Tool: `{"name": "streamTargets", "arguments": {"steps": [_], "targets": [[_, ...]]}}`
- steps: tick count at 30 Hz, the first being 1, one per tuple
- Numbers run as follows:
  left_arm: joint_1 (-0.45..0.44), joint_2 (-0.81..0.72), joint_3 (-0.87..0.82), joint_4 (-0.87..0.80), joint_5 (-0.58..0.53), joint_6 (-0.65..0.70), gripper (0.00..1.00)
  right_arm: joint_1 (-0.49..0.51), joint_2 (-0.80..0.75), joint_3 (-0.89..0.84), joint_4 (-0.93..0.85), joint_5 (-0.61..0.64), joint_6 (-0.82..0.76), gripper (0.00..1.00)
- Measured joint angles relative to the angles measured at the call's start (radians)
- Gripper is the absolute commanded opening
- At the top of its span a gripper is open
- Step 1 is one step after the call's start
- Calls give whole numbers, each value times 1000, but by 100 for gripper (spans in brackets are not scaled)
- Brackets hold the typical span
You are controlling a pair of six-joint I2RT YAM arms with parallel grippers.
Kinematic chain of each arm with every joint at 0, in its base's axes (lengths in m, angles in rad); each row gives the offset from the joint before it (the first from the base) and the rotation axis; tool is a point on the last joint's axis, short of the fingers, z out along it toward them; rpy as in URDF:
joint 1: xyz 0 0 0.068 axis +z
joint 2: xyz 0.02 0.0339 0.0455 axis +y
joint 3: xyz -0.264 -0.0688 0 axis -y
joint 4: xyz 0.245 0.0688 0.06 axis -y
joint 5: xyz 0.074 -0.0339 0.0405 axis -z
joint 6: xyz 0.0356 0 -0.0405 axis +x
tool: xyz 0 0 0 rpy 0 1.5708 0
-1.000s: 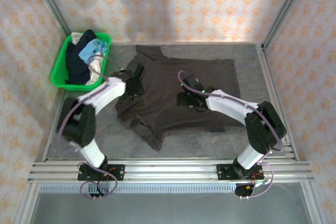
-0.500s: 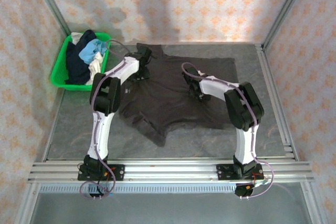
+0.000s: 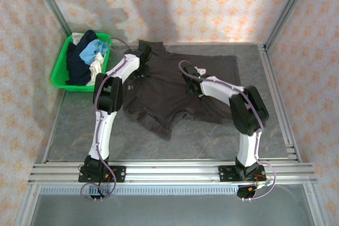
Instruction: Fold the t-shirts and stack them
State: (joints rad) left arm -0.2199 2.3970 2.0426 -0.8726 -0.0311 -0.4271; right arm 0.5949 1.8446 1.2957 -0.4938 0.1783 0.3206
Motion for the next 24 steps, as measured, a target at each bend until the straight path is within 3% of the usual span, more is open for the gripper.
{"name": "streamTargets", "arguments": {"steps": [5,11,15,20,22,24], "targets": [[0,-59,-63,3,50,18,59,230,-186,-108,221,-223,-47,76],[0,-51,-63,5,86,37,57,415,15,-41,323,-309,-74,69],[0,-50,-62,5,106,41,56,462,127,-19,323,-279,-72,49],[0,-30,-53,3,120,44,55,492,131,-19,335,-229,-72,10],[0,-23,-35,0,126,45,53,522,122,-19,345,-223,-67,2],[0,-6,-11,-4,127,49,51,560,116,-19,350,-224,-63,0]]}}
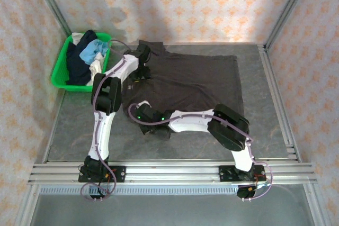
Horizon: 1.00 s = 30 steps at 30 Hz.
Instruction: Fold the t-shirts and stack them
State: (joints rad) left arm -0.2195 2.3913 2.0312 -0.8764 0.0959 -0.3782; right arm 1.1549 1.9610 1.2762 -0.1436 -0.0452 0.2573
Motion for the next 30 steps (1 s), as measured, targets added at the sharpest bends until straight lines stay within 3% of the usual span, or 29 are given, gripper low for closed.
{"name": "streamTargets", "arguments": {"steps": [5,13,20,24,30], "targets": [[4,13,22,-11,2,11,50,76,0,0,3,-37,-9,4],[19,27,54,-36,32,21,57,113,-2,17,-60,-177,-94,48],[31,6,44,-51,35,48,64,110,-126,-11,-144,-274,-145,51],[37,-100,-55,-49,36,56,69,27,-323,-112,-142,-240,-119,58],[35,-418,-354,5,36,45,73,-274,-384,-149,-212,-1,45,65]]}}
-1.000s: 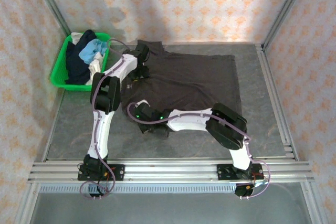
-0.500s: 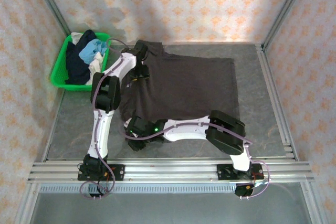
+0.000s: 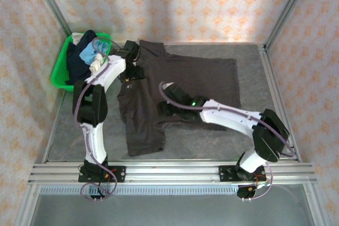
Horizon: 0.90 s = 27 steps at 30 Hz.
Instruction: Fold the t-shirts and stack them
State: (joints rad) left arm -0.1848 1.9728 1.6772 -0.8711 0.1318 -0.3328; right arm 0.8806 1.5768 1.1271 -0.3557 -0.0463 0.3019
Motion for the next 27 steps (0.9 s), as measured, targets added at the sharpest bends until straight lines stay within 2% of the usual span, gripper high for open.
{"name": "streamTargets", "arguments": {"steps": [2,6,8,12,15,20,23,27], "targets": [[-6,-93,-98,21,-1,-13,73,-100,19,-30,-34,44,73,64],[-26,-225,-304,69,-5,-50,73,-301,45,-128,-63,29,200,64],[-30,-284,-433,102,0,-76,73,-360,45,-162,-89,45,238,66],[-46,-444,-691,141,13,-142,73,-413,44,-174,-135,71,282,66],[-114,-551,-810,143,-15,-190,70,-477,35,-184,-153,68,303,68],[-147,-642,-948,143,-48,-254,64,-555,-100,-277,-195,75,332,73],[-147,-676,-996,138,-72,-297,54,-564,-190,-292,-230,62,348,84],[-158,-743,-1036,137,-89,-342,53,-563,-307,-338,-278,58,378,88]]}}
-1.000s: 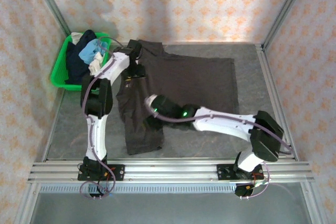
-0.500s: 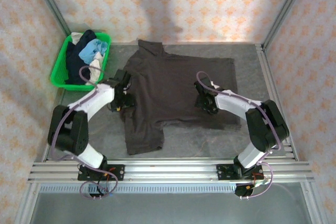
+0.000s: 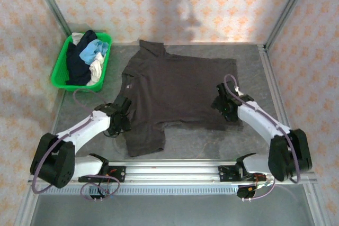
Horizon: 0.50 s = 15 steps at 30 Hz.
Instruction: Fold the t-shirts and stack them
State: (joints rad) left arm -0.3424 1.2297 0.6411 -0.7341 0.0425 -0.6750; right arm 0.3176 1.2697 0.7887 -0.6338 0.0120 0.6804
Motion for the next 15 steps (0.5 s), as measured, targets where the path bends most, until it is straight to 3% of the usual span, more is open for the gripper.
{"name": "streamTargets", "arguments": {"steps": [3,9,15], "targets": [[-40,-77,-26,-18,-1,-39,63,-7,-68,-56,-76,40,52,88],[-165,-244,-50,-82,-35,-139,65,-24,-220,-209,-146,104,216,84],[-303,-274,-81,-119,-73,-254,65,-35,-436,-290,-159,164,324,76]]}}
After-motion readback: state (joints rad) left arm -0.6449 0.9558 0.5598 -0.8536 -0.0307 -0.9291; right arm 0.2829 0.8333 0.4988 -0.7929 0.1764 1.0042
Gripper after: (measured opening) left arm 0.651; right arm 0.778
